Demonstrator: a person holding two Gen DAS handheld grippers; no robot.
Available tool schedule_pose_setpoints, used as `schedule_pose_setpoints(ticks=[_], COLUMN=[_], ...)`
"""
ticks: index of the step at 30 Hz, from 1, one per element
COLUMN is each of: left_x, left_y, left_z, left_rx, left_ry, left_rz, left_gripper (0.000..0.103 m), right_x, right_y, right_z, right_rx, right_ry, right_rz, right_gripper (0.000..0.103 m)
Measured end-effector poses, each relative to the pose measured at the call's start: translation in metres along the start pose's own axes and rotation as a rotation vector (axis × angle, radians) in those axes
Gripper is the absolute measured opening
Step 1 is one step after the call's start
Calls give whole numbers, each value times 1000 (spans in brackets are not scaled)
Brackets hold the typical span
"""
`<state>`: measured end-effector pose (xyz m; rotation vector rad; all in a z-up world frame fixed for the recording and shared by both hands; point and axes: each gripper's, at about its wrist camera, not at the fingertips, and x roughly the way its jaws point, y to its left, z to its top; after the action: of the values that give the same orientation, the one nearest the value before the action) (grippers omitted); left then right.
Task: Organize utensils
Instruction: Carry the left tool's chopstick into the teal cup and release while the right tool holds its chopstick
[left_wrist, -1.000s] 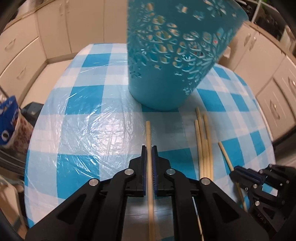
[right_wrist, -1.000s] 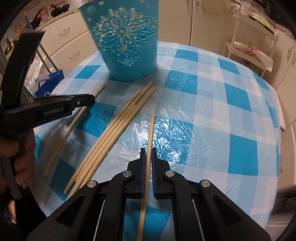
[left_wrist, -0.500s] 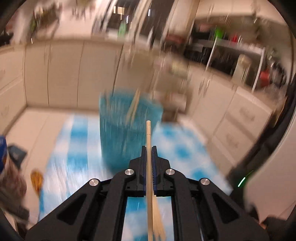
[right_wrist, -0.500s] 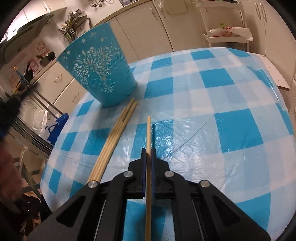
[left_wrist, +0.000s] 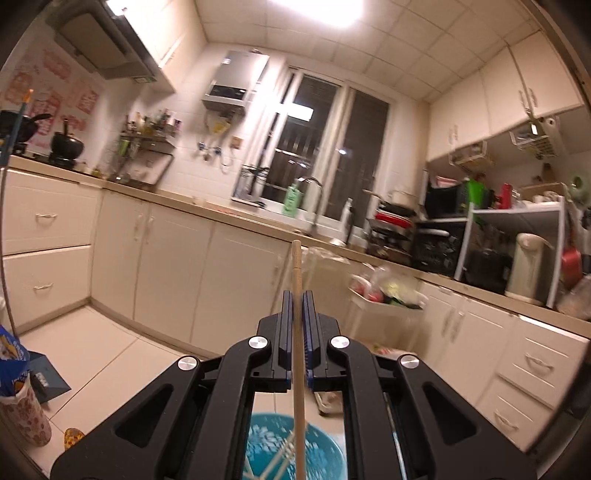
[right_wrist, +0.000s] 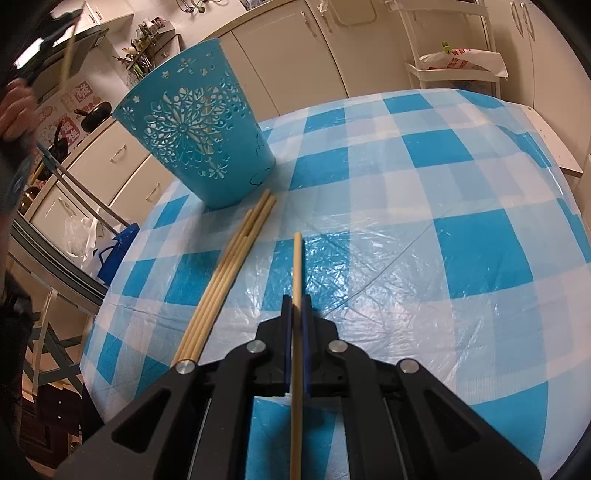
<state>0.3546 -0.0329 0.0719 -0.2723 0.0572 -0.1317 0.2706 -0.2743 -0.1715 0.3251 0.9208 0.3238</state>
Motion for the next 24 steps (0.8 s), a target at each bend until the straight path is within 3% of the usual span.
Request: schedule_pose_setpoints(ticks=[9,24], left_x=[39,25], left_y=[5,10], left_z=[-38,-83], left_rx=[22,151], left_ry=[30,108], left_rz=[76,110], left_gripper=[5,6], right_x=[0,-1], right_y=[-2,-7], right_z=[0,3], right_rx=[10,34], right_ry=[-1,-6], right_rz=[12,17], right_gripper=[6,6])
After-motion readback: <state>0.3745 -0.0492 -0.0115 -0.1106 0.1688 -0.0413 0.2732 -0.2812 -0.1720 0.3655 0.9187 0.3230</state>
